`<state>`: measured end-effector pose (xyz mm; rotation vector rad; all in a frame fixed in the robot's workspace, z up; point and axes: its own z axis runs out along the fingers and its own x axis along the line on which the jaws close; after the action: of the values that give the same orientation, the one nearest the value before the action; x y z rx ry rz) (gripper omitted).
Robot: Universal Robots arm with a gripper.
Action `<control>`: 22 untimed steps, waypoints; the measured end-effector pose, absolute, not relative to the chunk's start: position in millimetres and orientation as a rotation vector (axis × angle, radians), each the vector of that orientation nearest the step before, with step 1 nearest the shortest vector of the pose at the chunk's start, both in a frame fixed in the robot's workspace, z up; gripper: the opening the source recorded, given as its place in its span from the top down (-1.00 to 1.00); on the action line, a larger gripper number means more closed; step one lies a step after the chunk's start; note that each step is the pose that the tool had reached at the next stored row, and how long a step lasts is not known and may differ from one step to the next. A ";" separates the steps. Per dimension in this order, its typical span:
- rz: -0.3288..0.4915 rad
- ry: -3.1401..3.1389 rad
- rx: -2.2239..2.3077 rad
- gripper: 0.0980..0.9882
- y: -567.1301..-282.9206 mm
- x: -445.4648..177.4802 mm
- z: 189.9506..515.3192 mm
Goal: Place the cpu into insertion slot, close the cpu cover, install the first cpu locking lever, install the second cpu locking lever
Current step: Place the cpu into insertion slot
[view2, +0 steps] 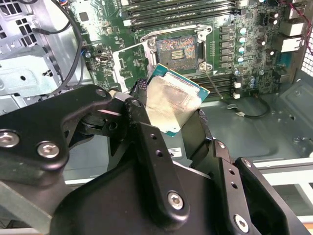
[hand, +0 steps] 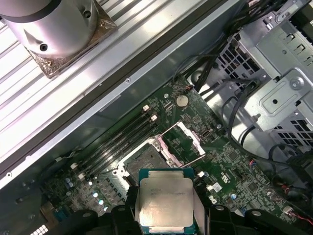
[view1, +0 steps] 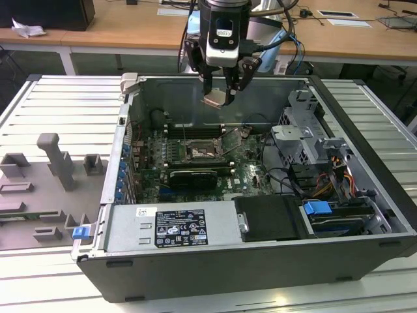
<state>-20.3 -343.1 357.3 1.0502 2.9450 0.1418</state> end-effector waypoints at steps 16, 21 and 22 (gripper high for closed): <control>0.140 2.880 1.205 0.04 -343.1 -20.5 355.0; 0.140 2.876 1.214 0.04 -343.1 -20.5 349.9; 0.140 2.875 1.215 0.04 -343.1 -20.5 349.5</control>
<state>-20.5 -343.1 349.5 1.2150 2.8755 0.1403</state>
